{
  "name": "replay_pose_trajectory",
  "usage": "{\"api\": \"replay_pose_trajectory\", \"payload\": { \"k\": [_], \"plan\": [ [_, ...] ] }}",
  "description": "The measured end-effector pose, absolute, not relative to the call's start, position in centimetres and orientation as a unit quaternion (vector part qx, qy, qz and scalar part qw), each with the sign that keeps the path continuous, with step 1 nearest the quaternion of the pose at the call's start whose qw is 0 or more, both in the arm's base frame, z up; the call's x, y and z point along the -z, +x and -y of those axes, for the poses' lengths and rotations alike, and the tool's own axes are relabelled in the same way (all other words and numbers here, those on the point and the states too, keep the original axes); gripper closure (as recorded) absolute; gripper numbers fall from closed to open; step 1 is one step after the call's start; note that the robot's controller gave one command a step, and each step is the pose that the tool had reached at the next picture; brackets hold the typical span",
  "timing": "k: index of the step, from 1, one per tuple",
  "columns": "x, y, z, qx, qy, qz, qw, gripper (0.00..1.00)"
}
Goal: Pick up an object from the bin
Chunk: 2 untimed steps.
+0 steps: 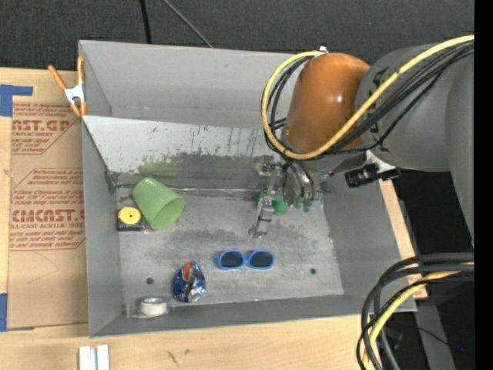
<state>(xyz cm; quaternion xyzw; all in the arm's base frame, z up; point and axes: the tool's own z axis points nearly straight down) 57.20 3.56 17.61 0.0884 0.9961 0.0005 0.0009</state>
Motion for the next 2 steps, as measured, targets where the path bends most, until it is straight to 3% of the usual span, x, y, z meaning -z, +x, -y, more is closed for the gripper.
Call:
{"api": "replay_pose_trajectory", "payload": {
  "k": [1,2],
  "plan": [
    [-10.3,51.7,-1.8,0.001,0.093,-0.996,-0.005,0.00],
    [-6.8,50.8,-4.4,0.000,0.048,-0.999,-0.001,0.00]
  ]
}}
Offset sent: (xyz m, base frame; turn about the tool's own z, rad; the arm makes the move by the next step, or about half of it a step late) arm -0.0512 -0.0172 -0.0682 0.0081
